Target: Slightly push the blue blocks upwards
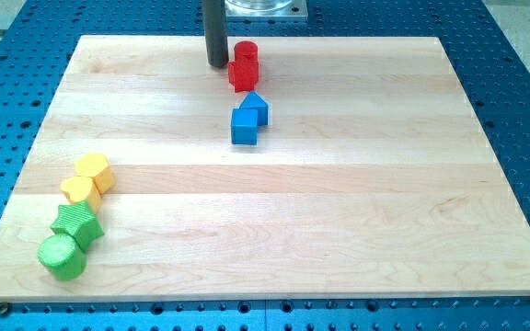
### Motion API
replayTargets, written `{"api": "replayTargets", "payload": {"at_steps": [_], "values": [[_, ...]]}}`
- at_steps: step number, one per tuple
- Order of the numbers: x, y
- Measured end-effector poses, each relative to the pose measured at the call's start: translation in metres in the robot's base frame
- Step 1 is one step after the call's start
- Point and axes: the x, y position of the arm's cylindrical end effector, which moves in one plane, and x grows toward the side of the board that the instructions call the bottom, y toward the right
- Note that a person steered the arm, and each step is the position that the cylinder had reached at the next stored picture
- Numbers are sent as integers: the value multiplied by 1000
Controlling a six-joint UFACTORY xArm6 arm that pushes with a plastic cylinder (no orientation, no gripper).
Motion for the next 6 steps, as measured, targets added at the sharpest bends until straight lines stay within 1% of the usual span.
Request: {"api": "replayTargets", "payload": {"at_steps": [1,2,3,4,5,6], "values": [[27,-21],[95,-43],[201,-43],[279,-13],[286,12],[254,41]]}}
